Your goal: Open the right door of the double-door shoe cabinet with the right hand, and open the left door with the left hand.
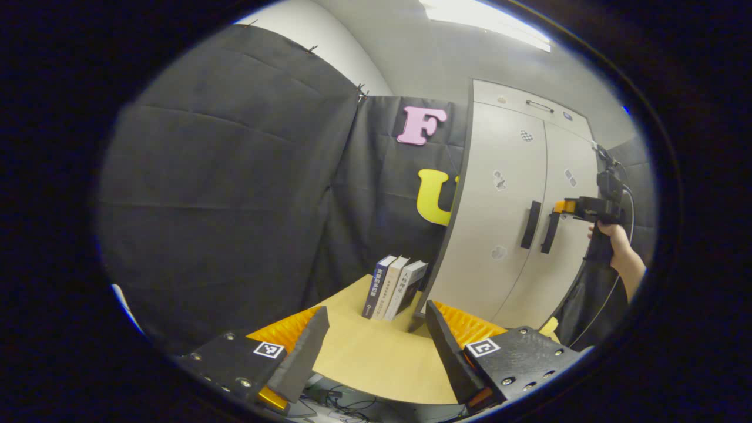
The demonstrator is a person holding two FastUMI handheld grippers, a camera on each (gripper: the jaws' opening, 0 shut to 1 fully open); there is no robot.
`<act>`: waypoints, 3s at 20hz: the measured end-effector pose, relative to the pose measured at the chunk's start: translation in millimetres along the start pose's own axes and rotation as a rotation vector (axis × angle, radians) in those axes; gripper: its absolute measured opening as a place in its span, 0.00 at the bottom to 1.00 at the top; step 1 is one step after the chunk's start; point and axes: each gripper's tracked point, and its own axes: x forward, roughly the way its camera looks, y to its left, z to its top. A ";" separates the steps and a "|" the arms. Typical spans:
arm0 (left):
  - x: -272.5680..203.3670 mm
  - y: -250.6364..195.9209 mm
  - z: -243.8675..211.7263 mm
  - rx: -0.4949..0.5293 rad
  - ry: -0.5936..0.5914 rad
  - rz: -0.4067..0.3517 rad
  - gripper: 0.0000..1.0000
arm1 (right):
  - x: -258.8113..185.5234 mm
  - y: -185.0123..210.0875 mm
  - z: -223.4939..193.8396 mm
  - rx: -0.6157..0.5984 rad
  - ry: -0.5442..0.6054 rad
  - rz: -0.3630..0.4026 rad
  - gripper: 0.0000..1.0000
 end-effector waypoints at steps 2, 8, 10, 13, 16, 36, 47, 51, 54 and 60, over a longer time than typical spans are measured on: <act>-2.0 4.1 -2.0 0.000 0.010 0.016 0.95 | 10.9 6.5 -0.1 -0.037 -0.008 0.003 0.96; -1.6 5.5 1.0 0.075 -0.007 0.033 0.96 | 38.6 2.5 -30.2 -0.016 0.080 -0.058 0.94; -0.8 4.9 -3.3 0.094 0.016 0.039 0.96 | 45.0 1.9 -42.9 -0.014 0.125 -0.068 0.94; 1.2 -2.4 -9.8 0.044 0.031 0.000 0.96 | 45.7 -0.5 -43.1 -0.071 0.119 -0.109 0.77; 7.1 -13.2 -22.4 0.031 0.038 -0.019 0.95 | 43.1 7.1 -42.2 -0.080 0.128 -0.100 0.45; -36.4 -12.5 -37.0 0.030 0.089 0.017 0.95 | 30.1 8.8 -49.0 0.062 0.140 0.101 0.10; -55.0 -65.3 -42.9 0.093 0.107 -0.085 0.96 | -4.2 2.8 -45.6 0.069 0.138 0.214 0.10; -48.3 -88.1 -37.9 0.128 0.103 -0.144 0.96 | -19.5 -4.7 -45.0 0.069 0.136 0.231 0.10; -43.0 -107.2 -31.4 0.142 0.088 -0.185 0.96 | -28.6 -12.5 -44.3 0.057 0.130 0.244 0.10; -36.0 -139.7 -38.2 0.138 0.091 -0.264 0.96 | -56.4 -42.2 -41.0 0.084 0.129 0.216 0.10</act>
